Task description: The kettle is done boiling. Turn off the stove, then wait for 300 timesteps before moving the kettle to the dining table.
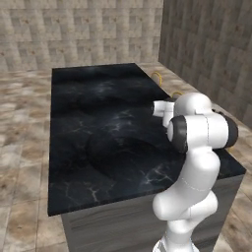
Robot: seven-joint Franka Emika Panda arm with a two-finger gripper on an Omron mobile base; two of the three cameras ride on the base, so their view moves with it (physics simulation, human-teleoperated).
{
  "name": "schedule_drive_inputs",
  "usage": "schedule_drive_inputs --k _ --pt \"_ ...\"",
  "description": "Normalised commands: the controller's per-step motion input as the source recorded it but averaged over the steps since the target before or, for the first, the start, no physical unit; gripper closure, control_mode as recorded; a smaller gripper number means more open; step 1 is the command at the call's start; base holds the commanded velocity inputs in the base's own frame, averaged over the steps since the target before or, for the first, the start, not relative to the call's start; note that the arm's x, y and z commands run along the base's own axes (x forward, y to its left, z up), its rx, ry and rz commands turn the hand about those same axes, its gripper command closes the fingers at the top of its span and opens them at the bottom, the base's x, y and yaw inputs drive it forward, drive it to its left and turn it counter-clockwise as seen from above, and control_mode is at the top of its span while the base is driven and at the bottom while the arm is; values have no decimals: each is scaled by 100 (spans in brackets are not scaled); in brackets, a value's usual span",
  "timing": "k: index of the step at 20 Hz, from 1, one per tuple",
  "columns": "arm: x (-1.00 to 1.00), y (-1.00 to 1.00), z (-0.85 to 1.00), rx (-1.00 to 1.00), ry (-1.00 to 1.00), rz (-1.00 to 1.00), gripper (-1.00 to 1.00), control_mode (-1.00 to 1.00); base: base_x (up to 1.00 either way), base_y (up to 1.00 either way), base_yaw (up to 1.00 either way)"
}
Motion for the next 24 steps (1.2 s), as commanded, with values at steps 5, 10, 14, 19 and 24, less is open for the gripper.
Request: schedule_drive_inputs --k 5,10,14,19,24 --pt "18 5 -39 0 -8 0 100 -100 0 0 0" --pt "16 4 -40 0 -9 0 100 -100 0 0 0" --pt "14 6 -40 0 -10 0 100 -100 0 0 0" --pt "3 6 -40 0 -15 0 100 -100 0 0 0" --pt "4 6 -42 -1 -17 0 100 -100 0 0 0"
